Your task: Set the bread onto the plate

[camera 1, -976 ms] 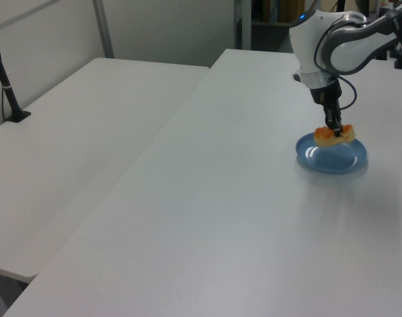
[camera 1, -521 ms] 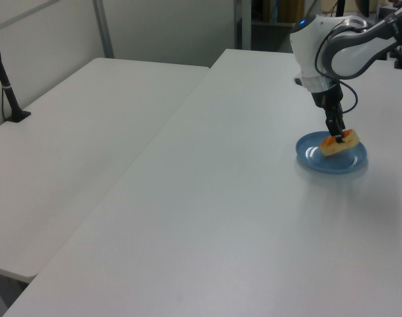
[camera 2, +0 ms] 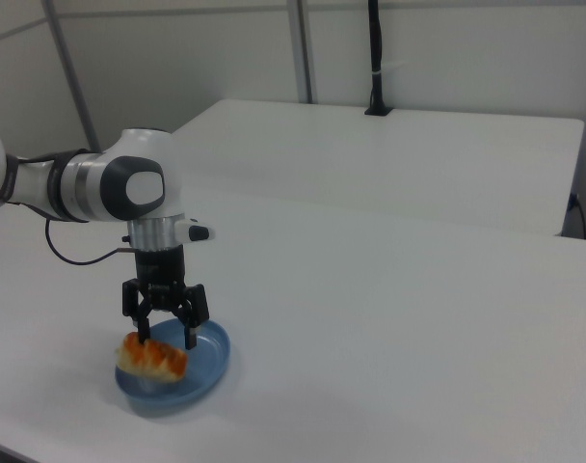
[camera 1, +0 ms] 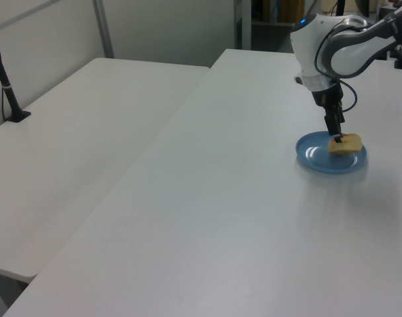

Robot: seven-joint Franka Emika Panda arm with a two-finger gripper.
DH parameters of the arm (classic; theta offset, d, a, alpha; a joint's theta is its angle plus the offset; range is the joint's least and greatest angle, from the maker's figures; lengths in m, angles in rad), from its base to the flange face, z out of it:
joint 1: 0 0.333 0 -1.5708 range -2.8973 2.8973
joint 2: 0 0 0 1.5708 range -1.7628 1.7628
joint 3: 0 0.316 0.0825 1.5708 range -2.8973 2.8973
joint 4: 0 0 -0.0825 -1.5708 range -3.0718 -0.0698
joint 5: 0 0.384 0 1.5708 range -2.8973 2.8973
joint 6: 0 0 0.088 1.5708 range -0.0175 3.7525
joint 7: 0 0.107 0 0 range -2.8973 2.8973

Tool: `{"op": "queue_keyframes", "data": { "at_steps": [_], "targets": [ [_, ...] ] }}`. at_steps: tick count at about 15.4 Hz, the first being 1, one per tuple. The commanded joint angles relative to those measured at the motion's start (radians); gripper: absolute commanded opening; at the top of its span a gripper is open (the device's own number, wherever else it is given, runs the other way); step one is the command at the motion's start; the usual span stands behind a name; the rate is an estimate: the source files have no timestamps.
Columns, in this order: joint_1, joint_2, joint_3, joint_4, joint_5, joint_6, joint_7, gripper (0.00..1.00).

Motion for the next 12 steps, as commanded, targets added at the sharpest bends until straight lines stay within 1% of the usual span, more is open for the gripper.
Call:
{"op": "queue_keyframes", "data": {
  "at_steps": [1,6,12],
  "targets": [
    [-0.022,-0.023,0.003,-0.007,-0.018,0.032,0.000,1.00],
    [-0.030,-0.016,0.003,0.007,-0.018,0.078,0.000,1.00],
    [-0.109,-0.002,0.002,0.009,-0.047,0.136,-0.006,1.00]
  ]
}}
